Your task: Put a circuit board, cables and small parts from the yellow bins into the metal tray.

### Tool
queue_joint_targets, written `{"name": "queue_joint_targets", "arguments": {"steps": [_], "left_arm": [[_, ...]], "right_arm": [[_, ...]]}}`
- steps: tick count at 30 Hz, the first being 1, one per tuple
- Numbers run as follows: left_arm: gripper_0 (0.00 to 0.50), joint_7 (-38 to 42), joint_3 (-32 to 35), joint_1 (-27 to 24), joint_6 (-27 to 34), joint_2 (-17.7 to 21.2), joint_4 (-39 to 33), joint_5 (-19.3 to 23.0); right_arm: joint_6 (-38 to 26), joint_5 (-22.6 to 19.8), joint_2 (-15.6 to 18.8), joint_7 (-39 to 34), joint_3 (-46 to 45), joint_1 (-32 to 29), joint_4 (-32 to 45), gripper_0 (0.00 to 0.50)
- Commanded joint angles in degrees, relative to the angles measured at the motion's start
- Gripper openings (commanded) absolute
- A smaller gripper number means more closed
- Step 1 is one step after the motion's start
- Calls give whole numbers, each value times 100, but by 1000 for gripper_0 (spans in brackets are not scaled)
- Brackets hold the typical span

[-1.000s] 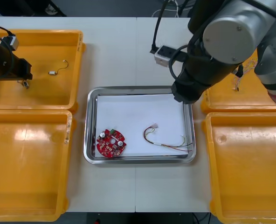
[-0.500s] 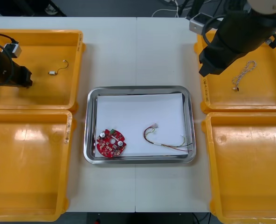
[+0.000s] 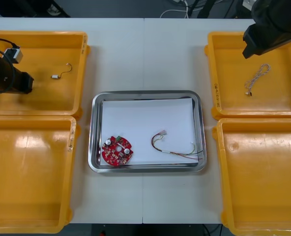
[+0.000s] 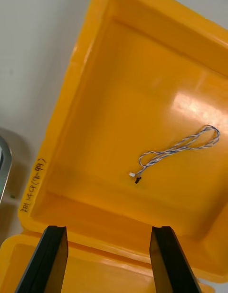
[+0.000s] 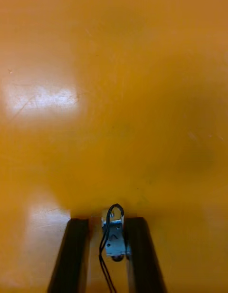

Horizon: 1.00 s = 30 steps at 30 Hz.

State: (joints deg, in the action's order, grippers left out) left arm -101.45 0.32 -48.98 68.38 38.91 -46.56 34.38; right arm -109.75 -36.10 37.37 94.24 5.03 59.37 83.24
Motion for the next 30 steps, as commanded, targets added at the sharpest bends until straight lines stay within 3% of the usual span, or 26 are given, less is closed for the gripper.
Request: {"name": "queue_joint_targets", "arguments": {"steps": [1,15,23,30], "left_arm": [[0,-569,-58,20,-70,-41,-73,131],[0,-525,-49,20,246,-15,-398,95],[0,-393,461,20,1635,-6,-1435,-423],[0,-261,619,20,2619,-15,-2244,-599]], "right_arm": [[-25,270,253,209,-424,540,-520,500],[-25,1193,139,165,-969,637,-1768,500],[156,1870,-239,6,-1716,698,-2260,500],[578,2002,-292,-169,-1989,901,-2778,500]]}}
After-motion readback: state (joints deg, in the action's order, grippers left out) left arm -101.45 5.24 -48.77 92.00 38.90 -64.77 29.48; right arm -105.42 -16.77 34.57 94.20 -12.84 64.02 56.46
